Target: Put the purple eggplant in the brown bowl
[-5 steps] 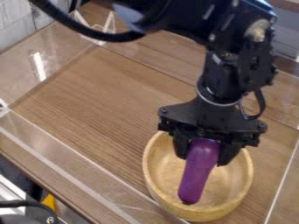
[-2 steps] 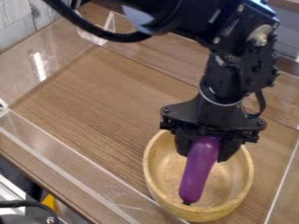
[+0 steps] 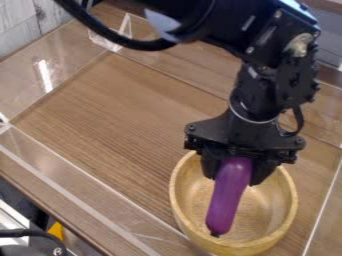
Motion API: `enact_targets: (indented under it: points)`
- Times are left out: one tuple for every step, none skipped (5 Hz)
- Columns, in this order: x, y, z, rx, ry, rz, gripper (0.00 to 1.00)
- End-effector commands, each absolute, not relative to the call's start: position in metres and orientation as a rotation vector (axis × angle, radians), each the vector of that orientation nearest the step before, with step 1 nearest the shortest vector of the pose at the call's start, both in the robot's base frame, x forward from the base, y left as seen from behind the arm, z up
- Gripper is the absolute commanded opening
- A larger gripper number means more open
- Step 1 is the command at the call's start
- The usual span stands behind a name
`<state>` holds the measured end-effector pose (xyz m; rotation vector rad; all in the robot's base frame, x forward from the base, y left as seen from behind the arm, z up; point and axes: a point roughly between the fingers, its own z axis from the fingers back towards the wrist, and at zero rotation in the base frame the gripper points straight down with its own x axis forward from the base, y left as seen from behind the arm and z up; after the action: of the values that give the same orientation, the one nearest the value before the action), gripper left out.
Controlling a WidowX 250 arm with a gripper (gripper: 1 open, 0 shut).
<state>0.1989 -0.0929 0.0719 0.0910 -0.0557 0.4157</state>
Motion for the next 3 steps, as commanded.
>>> enact_targets:
  points:
    - [0.1932,-0.0970,0.0688,0.104,-0.046,0.407,0.00]
    - [0.1930,-0.0965,0.0672,0.109,-0.043,0.412,0.00]
    - [0.1928,-0.0960,0.0656,0.115,-0.040,0.417,0.00]
